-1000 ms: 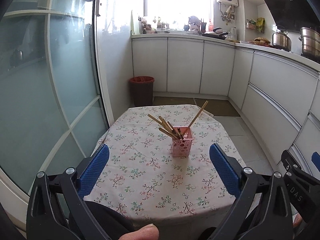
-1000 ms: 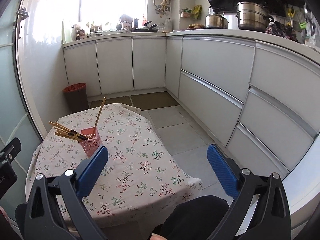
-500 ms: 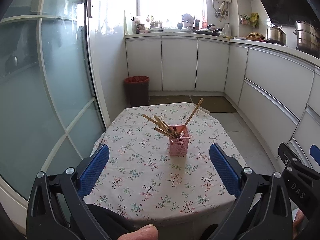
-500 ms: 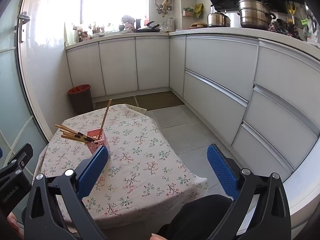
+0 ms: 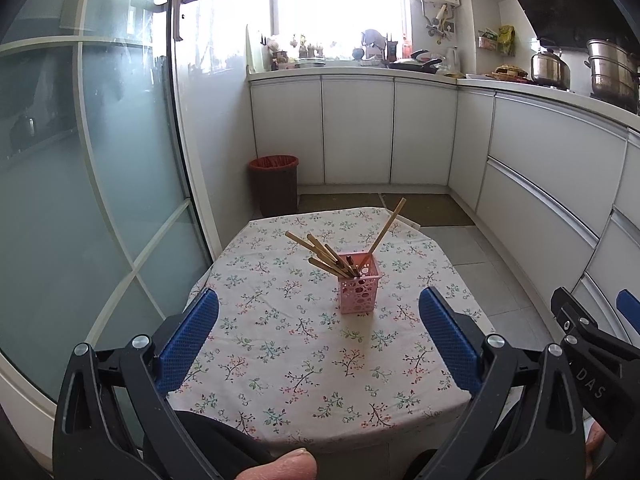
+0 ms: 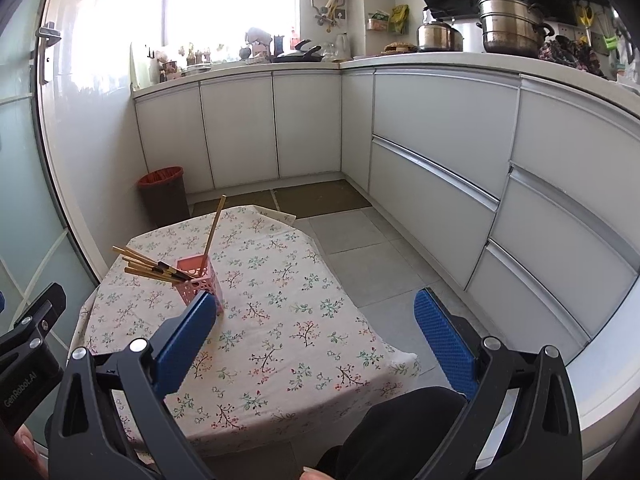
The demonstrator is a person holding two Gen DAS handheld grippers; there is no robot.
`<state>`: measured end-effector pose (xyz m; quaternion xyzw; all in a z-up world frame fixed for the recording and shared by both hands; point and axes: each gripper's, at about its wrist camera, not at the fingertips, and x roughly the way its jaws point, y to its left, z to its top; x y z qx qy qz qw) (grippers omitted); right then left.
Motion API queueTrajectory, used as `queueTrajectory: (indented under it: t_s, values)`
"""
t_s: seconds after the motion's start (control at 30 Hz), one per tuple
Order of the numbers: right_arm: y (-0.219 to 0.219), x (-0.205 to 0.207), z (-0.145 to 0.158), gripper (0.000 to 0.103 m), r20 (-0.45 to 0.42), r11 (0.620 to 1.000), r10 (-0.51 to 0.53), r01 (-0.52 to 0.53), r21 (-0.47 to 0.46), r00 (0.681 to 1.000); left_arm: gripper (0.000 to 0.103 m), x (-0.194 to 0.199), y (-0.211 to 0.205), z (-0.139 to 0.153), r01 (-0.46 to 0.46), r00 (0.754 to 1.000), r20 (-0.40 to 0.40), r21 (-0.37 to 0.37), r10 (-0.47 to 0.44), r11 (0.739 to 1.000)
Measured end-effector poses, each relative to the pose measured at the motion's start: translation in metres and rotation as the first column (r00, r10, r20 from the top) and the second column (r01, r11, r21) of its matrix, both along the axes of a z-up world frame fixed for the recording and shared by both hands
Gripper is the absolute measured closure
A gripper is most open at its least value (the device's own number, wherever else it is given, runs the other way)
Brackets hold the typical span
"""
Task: Organize utensils
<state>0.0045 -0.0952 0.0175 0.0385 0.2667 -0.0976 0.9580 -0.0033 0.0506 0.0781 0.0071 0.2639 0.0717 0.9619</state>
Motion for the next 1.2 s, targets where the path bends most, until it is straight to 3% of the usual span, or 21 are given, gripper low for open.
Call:
queueTrajectory:
  t_s: [1.2]
  values:
    - [-0.0029,-0.0015,-0.0029,0.006,-0.013,1.000,0.001,-0.001,0.009,1.000,0.007,0.0014,0.0017,0.0000,0.000,1.000,-0.006,0.008,0.000,1.000]
